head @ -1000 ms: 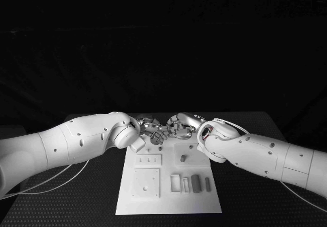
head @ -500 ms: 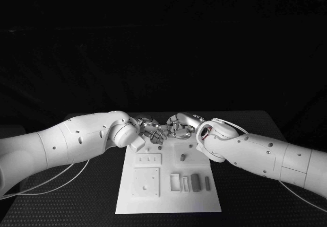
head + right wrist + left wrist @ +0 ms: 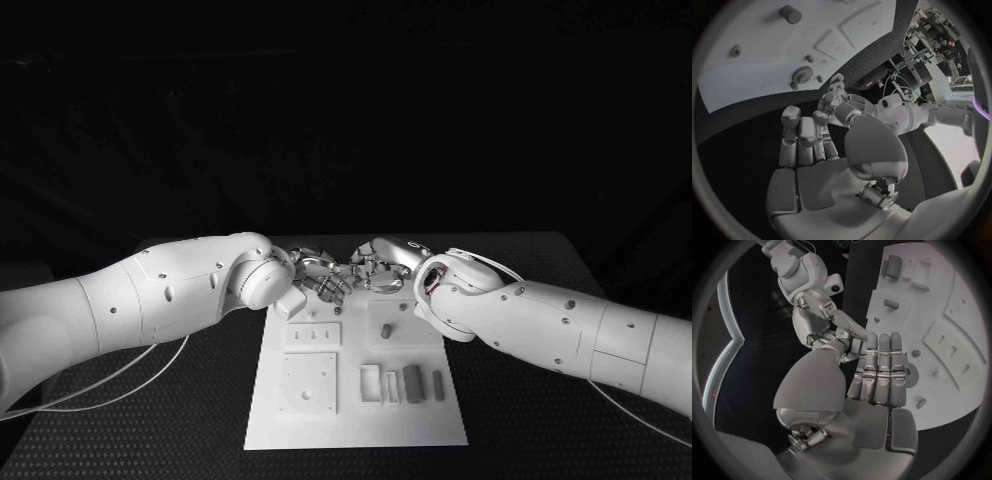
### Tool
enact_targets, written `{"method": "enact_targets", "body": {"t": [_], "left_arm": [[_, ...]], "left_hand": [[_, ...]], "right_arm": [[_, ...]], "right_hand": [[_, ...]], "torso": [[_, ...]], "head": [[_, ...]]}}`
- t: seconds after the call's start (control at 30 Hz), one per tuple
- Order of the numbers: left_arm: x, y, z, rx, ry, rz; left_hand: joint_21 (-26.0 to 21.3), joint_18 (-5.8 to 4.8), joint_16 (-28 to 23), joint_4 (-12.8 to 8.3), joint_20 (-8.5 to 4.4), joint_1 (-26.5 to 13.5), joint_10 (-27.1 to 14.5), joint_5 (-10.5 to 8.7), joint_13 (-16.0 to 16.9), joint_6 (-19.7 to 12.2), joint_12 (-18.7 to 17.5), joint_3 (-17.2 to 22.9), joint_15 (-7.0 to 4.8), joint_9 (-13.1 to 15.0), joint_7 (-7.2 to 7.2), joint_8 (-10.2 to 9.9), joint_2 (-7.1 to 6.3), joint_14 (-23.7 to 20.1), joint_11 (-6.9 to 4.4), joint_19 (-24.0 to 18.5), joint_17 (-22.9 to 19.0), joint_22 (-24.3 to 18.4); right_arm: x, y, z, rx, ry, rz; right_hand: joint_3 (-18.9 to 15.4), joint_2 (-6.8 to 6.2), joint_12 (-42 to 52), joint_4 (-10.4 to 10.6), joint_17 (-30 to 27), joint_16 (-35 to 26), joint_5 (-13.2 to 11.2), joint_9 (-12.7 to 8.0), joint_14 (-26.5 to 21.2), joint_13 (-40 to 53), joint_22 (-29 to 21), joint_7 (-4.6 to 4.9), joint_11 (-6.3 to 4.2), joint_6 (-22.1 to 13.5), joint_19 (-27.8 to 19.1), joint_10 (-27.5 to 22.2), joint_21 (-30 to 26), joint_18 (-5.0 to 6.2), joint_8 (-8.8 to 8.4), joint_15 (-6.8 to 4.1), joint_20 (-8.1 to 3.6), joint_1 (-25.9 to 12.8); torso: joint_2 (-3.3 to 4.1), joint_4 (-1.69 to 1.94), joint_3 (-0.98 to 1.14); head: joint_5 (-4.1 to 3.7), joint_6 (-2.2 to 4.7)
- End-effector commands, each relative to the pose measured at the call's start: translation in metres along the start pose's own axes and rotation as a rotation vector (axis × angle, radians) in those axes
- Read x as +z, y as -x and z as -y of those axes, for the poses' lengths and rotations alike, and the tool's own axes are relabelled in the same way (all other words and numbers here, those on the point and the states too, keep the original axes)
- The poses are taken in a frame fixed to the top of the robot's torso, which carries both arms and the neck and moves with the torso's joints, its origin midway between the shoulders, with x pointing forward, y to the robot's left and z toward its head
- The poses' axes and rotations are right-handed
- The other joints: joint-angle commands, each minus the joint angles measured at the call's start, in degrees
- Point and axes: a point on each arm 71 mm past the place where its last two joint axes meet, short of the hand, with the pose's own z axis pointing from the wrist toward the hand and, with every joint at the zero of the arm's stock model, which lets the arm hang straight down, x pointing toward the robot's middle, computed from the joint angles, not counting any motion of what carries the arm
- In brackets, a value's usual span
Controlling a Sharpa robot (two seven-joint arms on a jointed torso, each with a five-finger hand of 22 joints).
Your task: Assemble the parts on the task board
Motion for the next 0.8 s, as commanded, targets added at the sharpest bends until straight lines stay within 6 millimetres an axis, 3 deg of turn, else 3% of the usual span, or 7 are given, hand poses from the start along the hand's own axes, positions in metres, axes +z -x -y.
{"method": "enact_targets", "body": {"t": [0.03,0.17,0.33,0.4,0.57,0.8], "left_arm": [[-0.0006,-0.0048,0.0094,-0.012,-0.047,-0.033],[-0.0003,-0.0045,0.0093,-0.008,-0.045,-0.033],[0.0006,-0.0049,0.0097,-0.003,-0.042,-0.031],[0.0009,-0.0044,0.0098,-0.005,-0.04,-0.022],[0.0015,-0.0037,0.0101,-0.009,-0.041,-0.011],[0.0013,-0.001,0.0099,-0.019,-0.044,0.013]], "left_hand": [[-0.47,0.65,0.07,-1.78,-0.06,0.26,0.1,0.28,0.64,0.91,0.2,0.89,-0.12,0.09,-0.29,0.36,0.65,0.46,-0.36,0.39,0.54,0.2],[-0.95,0.32,-0.22,-6.41,-0.3,-1.41,0.15,0.04,2.03,1.2,0.14,3.33,-0.19,0.1,-0.51,0.52,1.24,0.79,-0.49,0.34,1.56,0.53],[-1.67,-0.39,-1.29,-18.51,-0.43,-10.93,0.25,-0.68,4.48,1.67,-0.29,10.75,-0.43,0.04,-0.8,0.76,2.65,1.69,-0.65,0.85,3.04,1.51],[-1.81,-0.48,-1.56,-21.69,-0.55,-13.52,0.57,-0.76,5.14,2.05,-0.25,12.86,-0.48,0.15,-0.94,1.05,3.13,1.95,-0.75,0.96,3.46,1.97],[-2.05,-0.69,-1.77,-24.61,-0.57,-16.54,0.87,1.35,6.11,2.49,-0.21,15.11,-0.62,0.36,-1.11,1.49,3.56,2.5,-0.89,0.9,4.2,2.75],[-2.33,-1.07,-1.35,-26.51,-0.8,-16.79,2.0,3.1,7.02,3.58,0.26,16.66,-1.05,0.76,-1.67,2.3,5.13,3.51,-1.42,0.69,5.05,3.21]], "right_arm": [[-0.0002,-0.0079,-0.0033,-0.009,0.016,-0.042],[-0.0001,-0.0083,-0.0035,-0.008,0.016,-0.044],[0.0,-0.0085,-0.0039,-0.008,0.017,-0.044],[0.0,-0.0086,-0.0041,-0.008,0.018,-0.044],[0.0001,-0.0087,-0.0045,-0.007,0.019,-0.044],[0.0001,-0.0087,-0.003,-0.009,0.013,-0.047]], "right_hand": [[-0.36,-0.12,0.32,0.02,0.02,0.18,0.06,-0.01,-0.05,-0.07,0.81,0.87,-0.4,8.74,0.09,0.17,0.22,1.15,0.34,-0.49,-0.32,0.49],[-0.36,-0.12,0.32,0.02,-0.02,0.17,0.06,-0.01,-0.08,-0.07,0.81,0.87,-0.4,8.74,0.09,0.17,0.22,1.15,0.34,-0.49,-0.32,0.49],[-0.36,-0.12,0.32,0.02,-0.01,0.17,0.06,-0.01,-0.07,-0.07,0.81,0.87,-0.4,8.74,0.09,0.17,0.22,1.15,0.34,-0.49,-0.32,0.49],[-0.36,-0.12,0.32,0.02,0.02,0.17,0.06,-0.01,-0.06,-0.07,0.81,0.87,-0.4,8.74,0.09,0.17,0.22,1.15,0.34,-0.49,-0.32,0.49],[-0.36,-0.12,0.32,0.02,-0.11,0.15,0.06,-0.01,-0.14,-0.07,0.81,0.87,-0.4,8.74,0.09,0.17,0.22,1.16,0.34,-0.49,-0.32,0.49],[-0.36,-0.12,0.32,0.02,-0.09,0.15,0.06,-0.01,-0.13,-0.07,0.81,0.87,-0.4,8.74,0.09,0.17,0.22,1.16,0.34,-0.49,-0.32,0.49]], "torso": [[0.0,0.02,-0.02],[0.0,-0.01,-0.01],[0.0,0.02,-0.03],[0.0,0.0,-0.03],[0.0,0.03,-0.01],[-0.02,0.03,-0.02]], "head": [[-0.05,-0.07],[-0.07,-0.15],[-0.1,-0.25],[-0.11,-0.27],[-0.08,-0.31],[-0.11,-0.38]]}}
